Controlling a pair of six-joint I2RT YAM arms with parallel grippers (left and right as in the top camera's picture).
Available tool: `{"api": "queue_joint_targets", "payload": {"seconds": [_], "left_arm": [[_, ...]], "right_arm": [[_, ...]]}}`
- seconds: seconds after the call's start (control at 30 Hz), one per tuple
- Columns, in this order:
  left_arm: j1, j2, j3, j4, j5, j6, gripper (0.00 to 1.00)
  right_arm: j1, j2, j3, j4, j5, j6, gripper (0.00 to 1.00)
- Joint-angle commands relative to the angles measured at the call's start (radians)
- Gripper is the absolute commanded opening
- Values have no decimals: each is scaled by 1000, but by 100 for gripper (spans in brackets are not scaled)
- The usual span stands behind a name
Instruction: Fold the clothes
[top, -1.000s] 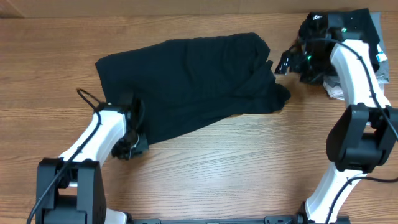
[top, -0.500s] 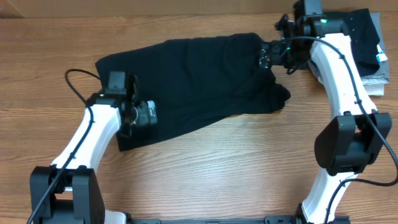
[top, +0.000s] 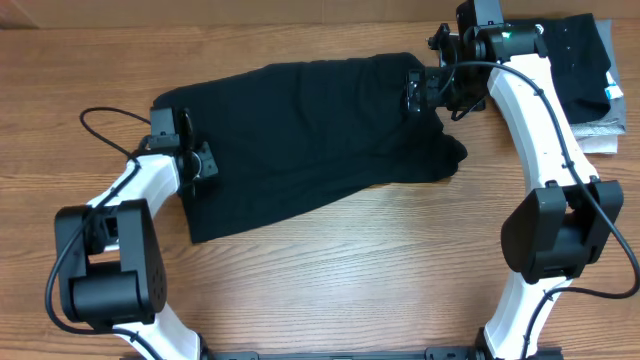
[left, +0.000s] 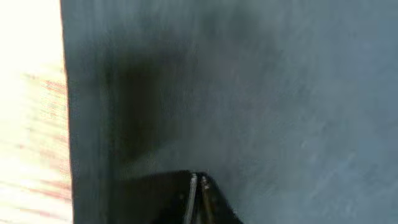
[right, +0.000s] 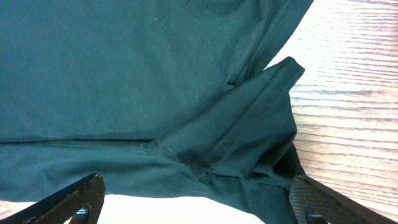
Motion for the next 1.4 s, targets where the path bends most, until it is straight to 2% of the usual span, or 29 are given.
{"api": "queue_joint_targets", "payload": {"seconds": [0.0, 0.2, 0.43, 0.53, 0.63, 0.77, 0.83, 0.9, 1.0, 1.07, 1.1, 1.13, 1.17, 1.37], "left_arm": [[-5, 73, 5, 14, -11, 7, 4], [8, 189, 6, 145, -138, 53, 4], [55, 290, 34, 304, -185, 258, 4], [80, 293, 93, 296, -237, 353, 4], [93, 293, 166, 256, -257, 394, 4], [92, 293, 326, 49, -225, 379, 5], [87, 293, 422, -101, -182, 338, 15], [82, 293, 525, -264, -110, 316, 36], [82, 293, 667, -480, 22, 314, 48], [81, 293, 737, -542, 78, 314, 59], [81, 293, 766, -556, 87, 314, 69], [81, 293, 791, -557, 89, 310, 73], [81, 293, 818, -555, 99, 307, 74], [112, 295, 885, -433, 87, 299, 61]], "right_arm": [[4, -22, 20, 2, 7, -4, 99], [4, -22, 20, 3, 7, -4, 99], [4, -22, 20, 13, 7, 0, 99], [5, -22, 20, 24, 7, 14, 99], [7, -22, 20, 43, 7, 43, 99], [7, -22, 20, 67, 6, 57, 99], [8, -22, 20, 76, 6, 57, 99], [13, -22, 20, 88, 6, 56, 99], [24, -22, 21, 114, 4, 45, 99], [32, -22, 21, 154, -1, 17, 99], [37, -20, 21, 181, 1, 5, 99], [40, -18, 21, 211, 2, -10, 100], [45, -12, 21, 243, 3, -29, 100], [76, 38, 21, 381, 18, -91, 100]]}}
